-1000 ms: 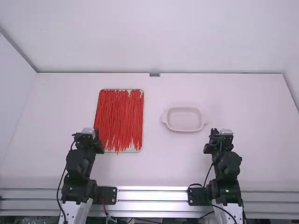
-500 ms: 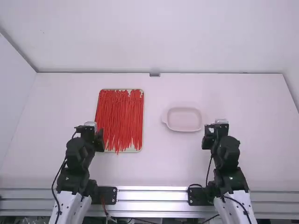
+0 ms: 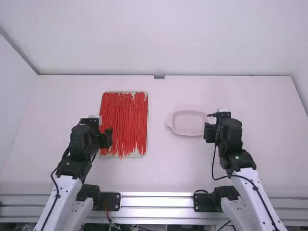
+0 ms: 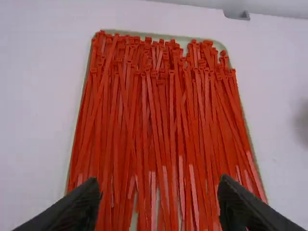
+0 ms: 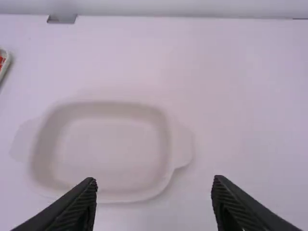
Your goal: Fasten the cable tie
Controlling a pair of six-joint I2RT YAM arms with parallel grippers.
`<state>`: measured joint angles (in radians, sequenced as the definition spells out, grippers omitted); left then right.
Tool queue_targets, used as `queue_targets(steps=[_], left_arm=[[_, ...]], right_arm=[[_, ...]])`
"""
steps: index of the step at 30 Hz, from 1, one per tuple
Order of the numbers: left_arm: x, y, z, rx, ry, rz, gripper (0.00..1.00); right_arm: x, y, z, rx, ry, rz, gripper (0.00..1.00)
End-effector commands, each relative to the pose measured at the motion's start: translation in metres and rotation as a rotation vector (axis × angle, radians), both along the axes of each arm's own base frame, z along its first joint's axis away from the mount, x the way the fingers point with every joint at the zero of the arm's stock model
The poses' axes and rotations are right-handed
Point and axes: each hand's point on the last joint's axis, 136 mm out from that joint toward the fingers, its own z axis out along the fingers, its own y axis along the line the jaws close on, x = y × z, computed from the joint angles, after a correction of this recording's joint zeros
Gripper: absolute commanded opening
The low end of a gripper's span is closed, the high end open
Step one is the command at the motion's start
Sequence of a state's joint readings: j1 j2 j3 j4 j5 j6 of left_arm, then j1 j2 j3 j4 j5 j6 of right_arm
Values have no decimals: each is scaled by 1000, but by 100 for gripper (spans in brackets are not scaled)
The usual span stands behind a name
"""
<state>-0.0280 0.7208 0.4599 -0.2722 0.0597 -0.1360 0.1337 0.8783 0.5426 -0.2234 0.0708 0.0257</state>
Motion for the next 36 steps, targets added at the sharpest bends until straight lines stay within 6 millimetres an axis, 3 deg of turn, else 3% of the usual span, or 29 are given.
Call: queue_targets(steps=[1, 10, 17, 26, 36], left_arm=[[7, -9, 10, -22, 8, -28, 70], [15, -15, 5, -53, 155, -26, 84], [22, -21, 20, -73, 233, -28, 93], [19, -25, 45, -159, 332, 50, 99], [24, -28, 50, -105, 304, -15, 99]], right_arm=[[11, 8, 10, 13, 13, 22, 70], [29, 24, -5, -13, 143, 53, 84], [35, 32, -9, -4, 206, 58, 92], [18, 43, 14, 41, 213, 51, 98], [12, 61, 34, 43, 147, 115, 98]])
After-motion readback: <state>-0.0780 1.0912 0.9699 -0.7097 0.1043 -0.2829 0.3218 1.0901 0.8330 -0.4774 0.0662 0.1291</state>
